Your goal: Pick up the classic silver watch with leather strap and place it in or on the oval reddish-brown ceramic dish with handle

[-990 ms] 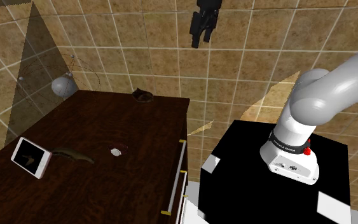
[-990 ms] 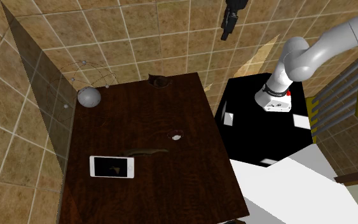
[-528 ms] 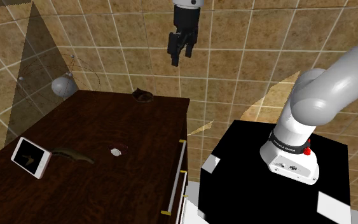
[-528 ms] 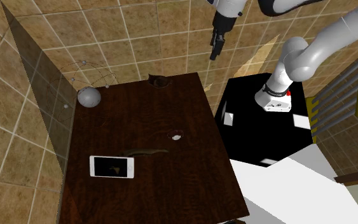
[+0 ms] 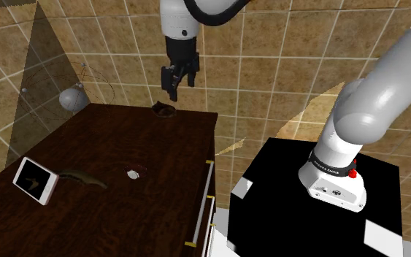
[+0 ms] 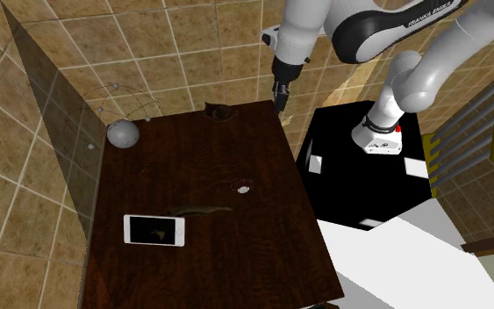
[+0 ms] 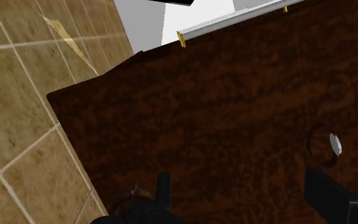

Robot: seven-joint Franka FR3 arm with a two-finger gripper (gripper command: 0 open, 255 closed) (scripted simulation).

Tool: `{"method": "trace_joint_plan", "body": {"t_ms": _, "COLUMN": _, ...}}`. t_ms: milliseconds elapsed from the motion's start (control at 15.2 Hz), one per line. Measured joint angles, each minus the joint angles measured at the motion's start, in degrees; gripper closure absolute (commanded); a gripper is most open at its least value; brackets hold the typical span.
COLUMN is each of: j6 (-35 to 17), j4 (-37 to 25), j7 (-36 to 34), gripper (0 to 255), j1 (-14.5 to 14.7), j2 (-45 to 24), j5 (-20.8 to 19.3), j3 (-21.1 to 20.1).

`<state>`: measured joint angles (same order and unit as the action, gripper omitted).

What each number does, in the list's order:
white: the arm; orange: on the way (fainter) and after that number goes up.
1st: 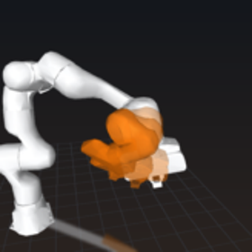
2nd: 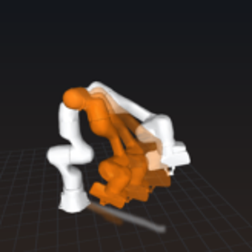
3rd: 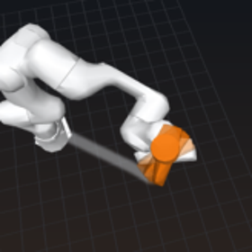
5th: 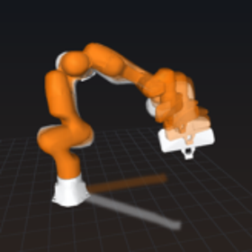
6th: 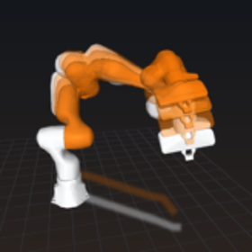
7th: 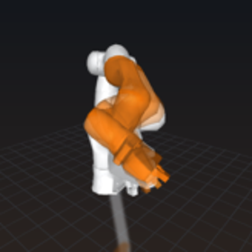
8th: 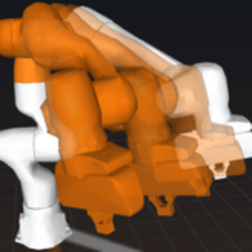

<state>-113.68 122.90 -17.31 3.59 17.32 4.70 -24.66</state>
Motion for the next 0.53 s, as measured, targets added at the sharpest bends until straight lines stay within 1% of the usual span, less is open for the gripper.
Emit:
{"method": "trace_joint_plan", "body": {"t_ms": 264, "j6": -1.96, "j4": -4.06, "j7": -5.32, "gripper": 0, "j1": 0.42, "j2": -7.43, "j5": -3.89, "j3": -4.12}}
{"method": "trace_joint_plan", "body": {"t_ms": 528, "j6": -3.69, "j4": -9.10, "j7": -11.90, "gripper": 0, "j1": 1.72, "j2": -16.59, "j5": -9.87, "j3": -7.70}}
